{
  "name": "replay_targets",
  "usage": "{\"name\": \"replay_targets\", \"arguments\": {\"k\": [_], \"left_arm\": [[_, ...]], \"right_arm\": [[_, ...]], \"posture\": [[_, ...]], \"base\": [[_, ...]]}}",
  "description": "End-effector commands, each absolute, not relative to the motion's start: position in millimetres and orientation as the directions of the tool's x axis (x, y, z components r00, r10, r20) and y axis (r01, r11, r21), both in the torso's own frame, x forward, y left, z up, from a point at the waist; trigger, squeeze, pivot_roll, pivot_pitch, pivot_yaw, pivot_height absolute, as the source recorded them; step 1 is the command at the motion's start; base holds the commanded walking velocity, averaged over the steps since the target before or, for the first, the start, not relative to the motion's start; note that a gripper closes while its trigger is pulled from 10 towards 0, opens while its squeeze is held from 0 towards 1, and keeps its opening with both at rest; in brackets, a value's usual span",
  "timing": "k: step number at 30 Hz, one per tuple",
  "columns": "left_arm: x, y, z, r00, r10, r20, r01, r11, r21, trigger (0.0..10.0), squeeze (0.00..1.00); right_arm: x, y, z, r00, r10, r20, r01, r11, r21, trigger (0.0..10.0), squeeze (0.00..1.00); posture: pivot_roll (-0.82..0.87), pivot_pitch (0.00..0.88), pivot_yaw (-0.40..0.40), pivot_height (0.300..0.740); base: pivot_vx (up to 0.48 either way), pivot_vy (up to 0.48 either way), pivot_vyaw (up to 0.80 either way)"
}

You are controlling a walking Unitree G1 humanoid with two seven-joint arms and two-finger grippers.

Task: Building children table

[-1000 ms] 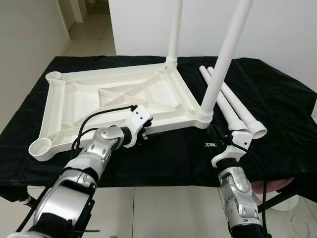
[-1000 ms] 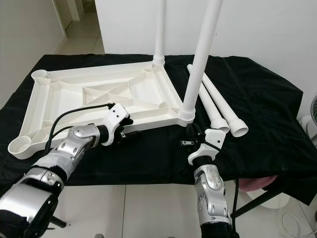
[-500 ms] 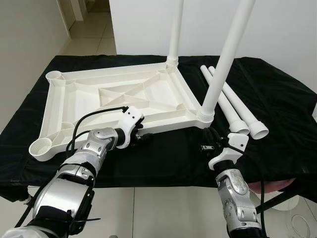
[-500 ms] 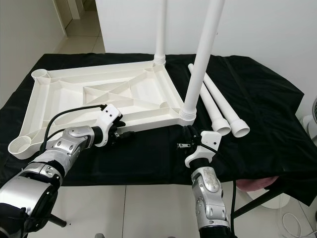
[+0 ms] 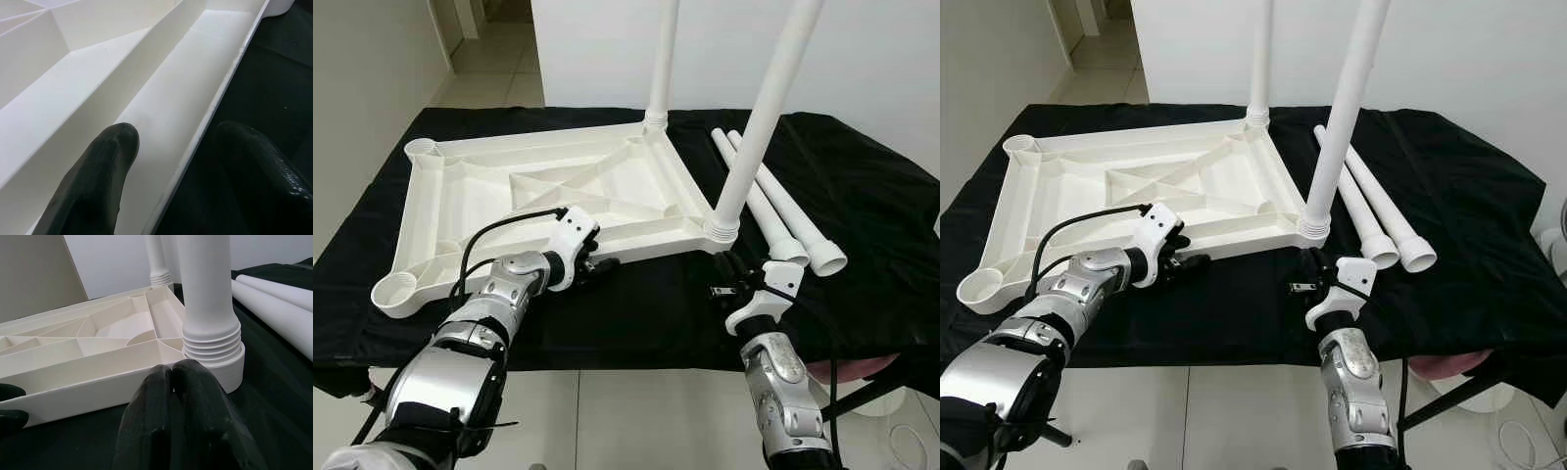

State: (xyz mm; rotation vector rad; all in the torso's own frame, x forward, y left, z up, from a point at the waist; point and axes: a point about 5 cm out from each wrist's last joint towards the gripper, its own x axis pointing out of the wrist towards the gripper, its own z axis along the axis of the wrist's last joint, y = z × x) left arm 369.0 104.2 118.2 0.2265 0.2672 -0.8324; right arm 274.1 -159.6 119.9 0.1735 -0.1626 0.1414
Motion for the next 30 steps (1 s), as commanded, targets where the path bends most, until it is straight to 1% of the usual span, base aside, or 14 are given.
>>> {"name": "replay_targets", "arguments": {"k": [1, 2, 4, 5, 18, 22, 25, 26, 27, 29, 30], "left_arm": [[378, 114, 118, 0.825, -0.483, -0.293, 0.543, 0.82, 0.179, 7.0, 0.0], [378, 114, 118, 0.825, -0.483, -0.293, 0.543, 0.82, 0.179, 7.0, 0.0], [378, 114, 119, 0.825, -0.485, -0.29, 0.546, 0.818, 0.181, 3.4, 0.0], [379, 113, 119, 0.824, -0.487, -0.288, 0.547, 0.817, 0.181, 0.0, 0.0], [379, 105, 125, 0.819, -0.513, -0.258, 0.569, 0.785, 0.245, 0.0, 0.0], [379, 103, 127, 0.82, -0.517, -0.245, 0.568, 0.785, 0.246, 0.0, 0.0], [380, 96, 132, 0.824, -0.524, -0.216, 0.564, 0.794, 0.227, 0.0, 0.0], [379, 92, 133, 0.816, -0.54, -0.207, 0.577, 0.784, 0.228, 8.8, 0.0], [378, 87, 133, 0.803, -0.562, -0.2, 0.595, 0.774, 0.216, 10.0, 0.0], [376, 82, 134, 0.787, -0.586, -0.191, 0.616, 0.761, 0.203, 10.0, 0.0], [375, 80, 136, 0.767, -0.617, -0.176, 0.642, 0.745, 0.183, 10.0, 1.0]], "right_arm": [[274, -158, 119, 0.978, 0.131, 0.162, -0.156, 0.975, 0.155, 10.0, 0.0], [274, -158, 119, 0.978, 0.131, 0.162, -0.156, 0.975, 0.155, 10.0, 0.0], [274, -159, 119, 0.978, 0.131, 0.161, -0.156, 0.976, 0.155, 10.0, 0.0], [274, -159, 119, 0.978, 0.13, 0.161, -0.155, 0.976, 0.154, 10.0, 0.0], [276, -160, 120, 0.979, 0.123, 0.161, -0.148, 0.977, 0.153, 10.0, 0.0], [276, -160, 121, 0.979, 0.121, 0.162, -0.146, 0.977, 0.153, 10.0, 0.0], [277, -161, 121, 0.979, 0.119, 0.163, -0.145, 0.978, 0.152, 10.0, 0.0], [278, -160, 122, 0.979, 0.119, 0.163, -0.144, 0.978, 0.151, 10.0, 0.0], [278, -160, 122, 0.979, 0.121, 0.163, -0.145, 0.978, 0.151, 10.0, 0.0], [279, -160, 122, 0.979, 0.122, 0.164, -0.147, 0.978, 0.15, 10.0, 0.0], [279, -160, 122, 0.979, 0.123, 0.164, -0.148, 0.978, 0.149, 10.0, 0.0]], "posture": [[-0.15, 0.0, 0.019, 0.74], [-0.15, 0.0, 0.019, 0.74], [-0.15, 0.0, 0.02, 0.74], [-0.16, 0.0, 0.02, 0.74], [-0.15, 0.0, 0.02, 0.74], [-0.15, 0.0, 0.02, 0.74], [-0.15, 0.0, 0.019, 0.74], [-0.14, 0.0, 0.018, 0.74], [-0.14, 0.0, 0.018, 0.74], [-0.14, 0.0, 0.016, 0.74], [-0.14, 0.0, 0.016, 0.74]], "base": [[0.0, 0.0, 0.0], [0.0, 0.0, 0.0], [0.0, 0.0, 0.0], [0.0, 0.0, 0.0], [0.0, 0.0, 0.0], [0.0, 0.0, 0.0], [0.0, 0.0, 0.0], [0.0, 0.0, 0.0], [0.0, 0.0, 0.0], [0.0, 0.0, 0.0], [0.0, 0.0, 0.0]]}}
